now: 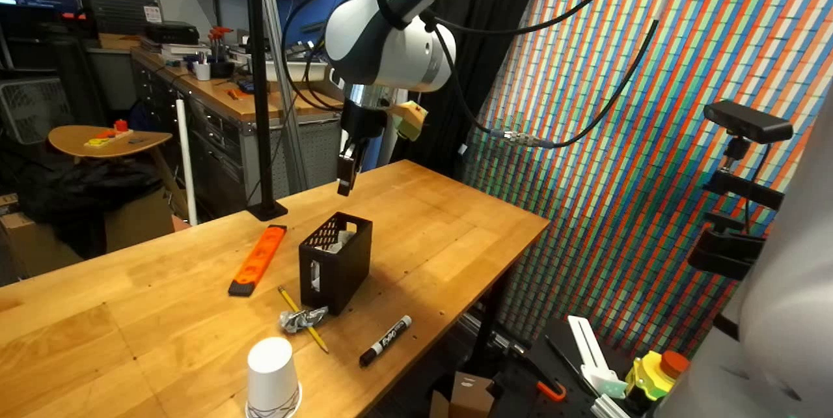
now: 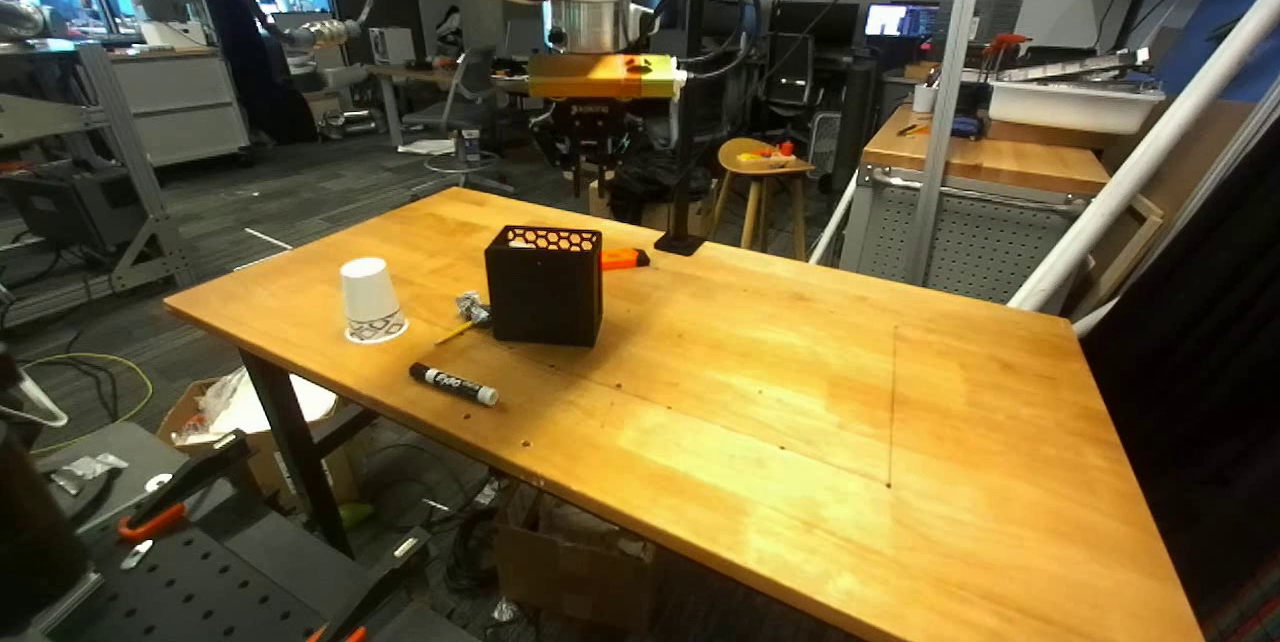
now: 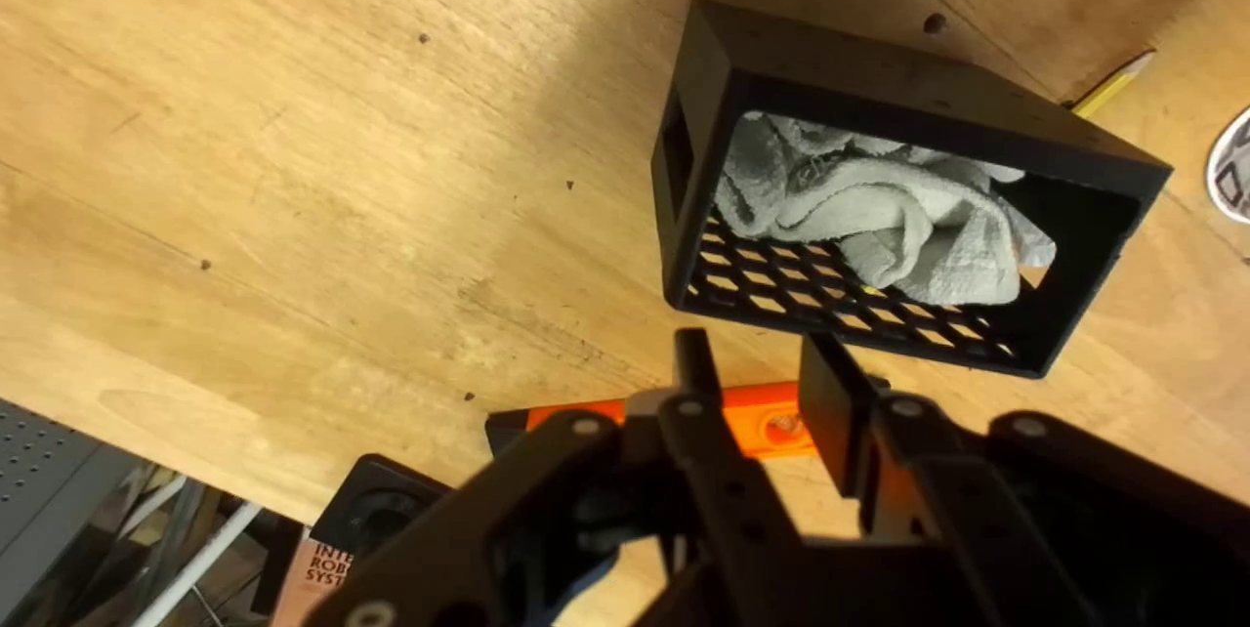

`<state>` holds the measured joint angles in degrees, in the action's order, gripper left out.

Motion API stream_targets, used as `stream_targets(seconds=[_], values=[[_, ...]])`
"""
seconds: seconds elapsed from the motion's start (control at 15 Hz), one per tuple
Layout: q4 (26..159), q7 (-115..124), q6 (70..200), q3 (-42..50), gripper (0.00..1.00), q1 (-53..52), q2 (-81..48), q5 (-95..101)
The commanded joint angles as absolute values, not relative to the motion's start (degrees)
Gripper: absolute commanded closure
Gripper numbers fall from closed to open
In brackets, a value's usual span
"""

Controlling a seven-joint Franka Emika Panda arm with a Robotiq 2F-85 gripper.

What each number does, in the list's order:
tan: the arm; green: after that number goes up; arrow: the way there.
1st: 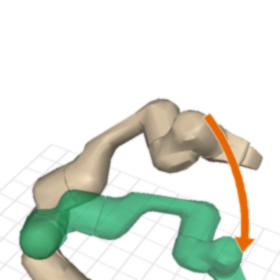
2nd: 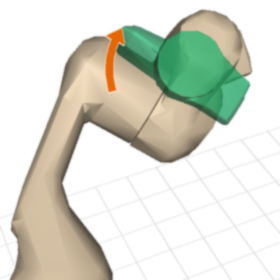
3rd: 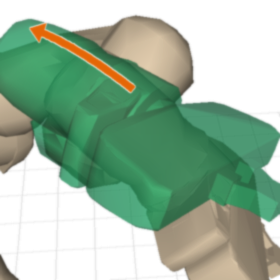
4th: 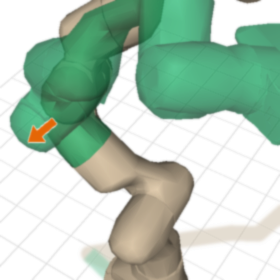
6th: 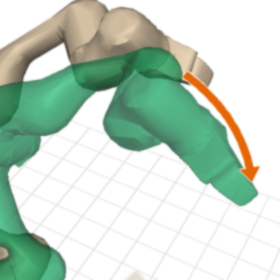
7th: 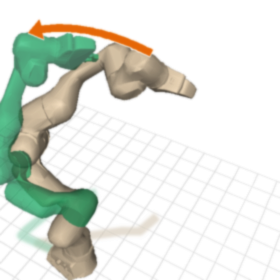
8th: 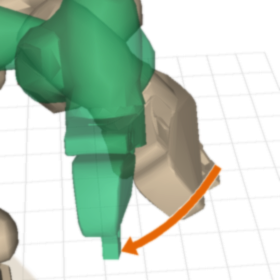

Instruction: Pick up the cloth from the table and put it in the box

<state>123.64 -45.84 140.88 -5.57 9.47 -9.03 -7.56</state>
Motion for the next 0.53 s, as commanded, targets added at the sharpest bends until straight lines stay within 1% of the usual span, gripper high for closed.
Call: stream_targets(seconds=[0.0,0.47], values=[[123.56,-46.0,140.81,-4.06,0.66,7.81,-9.52,-7.89],[123.5,-45.95,140.87,-4.17,0.66,7.66,-10.32,-7.87]])
